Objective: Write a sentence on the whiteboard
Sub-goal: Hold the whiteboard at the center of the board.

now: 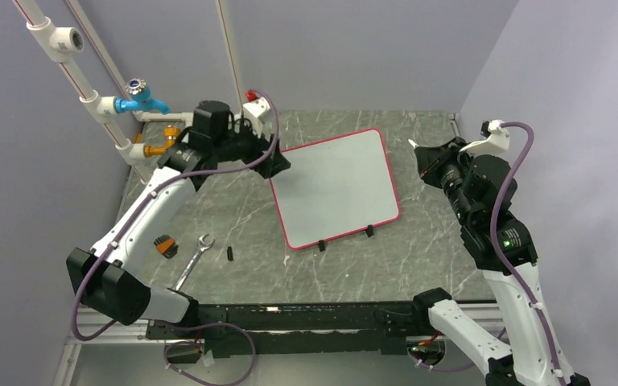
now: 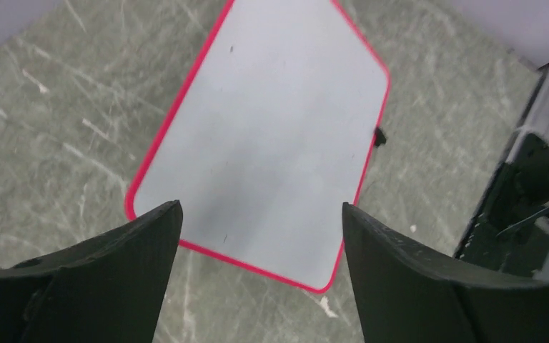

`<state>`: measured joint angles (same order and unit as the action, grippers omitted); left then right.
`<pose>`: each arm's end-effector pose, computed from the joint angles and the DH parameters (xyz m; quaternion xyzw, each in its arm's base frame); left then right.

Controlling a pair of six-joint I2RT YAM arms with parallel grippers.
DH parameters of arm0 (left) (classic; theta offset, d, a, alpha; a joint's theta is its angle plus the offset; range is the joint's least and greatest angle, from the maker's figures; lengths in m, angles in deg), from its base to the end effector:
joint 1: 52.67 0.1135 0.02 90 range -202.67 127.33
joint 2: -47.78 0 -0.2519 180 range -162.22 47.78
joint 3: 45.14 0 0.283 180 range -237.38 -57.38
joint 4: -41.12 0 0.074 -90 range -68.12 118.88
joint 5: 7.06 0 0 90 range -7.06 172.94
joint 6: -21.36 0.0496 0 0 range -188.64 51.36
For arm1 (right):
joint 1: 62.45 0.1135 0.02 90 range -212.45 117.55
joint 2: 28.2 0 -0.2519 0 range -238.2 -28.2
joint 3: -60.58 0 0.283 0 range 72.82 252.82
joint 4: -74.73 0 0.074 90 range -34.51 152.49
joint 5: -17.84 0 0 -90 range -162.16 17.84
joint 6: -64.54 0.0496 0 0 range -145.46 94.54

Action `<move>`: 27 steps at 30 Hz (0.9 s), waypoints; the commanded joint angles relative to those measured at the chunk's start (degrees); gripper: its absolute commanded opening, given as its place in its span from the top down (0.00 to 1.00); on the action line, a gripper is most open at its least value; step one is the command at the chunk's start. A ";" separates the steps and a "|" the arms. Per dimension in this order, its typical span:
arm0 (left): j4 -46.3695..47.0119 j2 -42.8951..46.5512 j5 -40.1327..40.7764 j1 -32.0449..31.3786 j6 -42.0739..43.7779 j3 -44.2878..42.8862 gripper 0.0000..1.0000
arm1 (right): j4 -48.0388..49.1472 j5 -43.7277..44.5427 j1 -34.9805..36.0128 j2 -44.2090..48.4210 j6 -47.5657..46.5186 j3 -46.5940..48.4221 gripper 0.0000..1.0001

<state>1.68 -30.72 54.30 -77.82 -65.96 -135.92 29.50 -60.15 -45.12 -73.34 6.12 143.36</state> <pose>0.3075 -0.1706 0.3669 0.3240 0.7716 -0.3054 0.4543 0.1824 0.0461 0.4487 0.1612 0.7339 0.1996 0.6289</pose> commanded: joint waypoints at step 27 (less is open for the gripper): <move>-11.41 -42.83 -32.38 10.54 2.27 -37.60 0.19 | 0.74 -3.24 -0.15 -2.72 -0.40 -1.81 1.00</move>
<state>-9.62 -73.12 26.71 -67.00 -63.60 -171.59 29.10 -62.30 -45.12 -75.62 6.05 142.12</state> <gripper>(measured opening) 0.824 0.125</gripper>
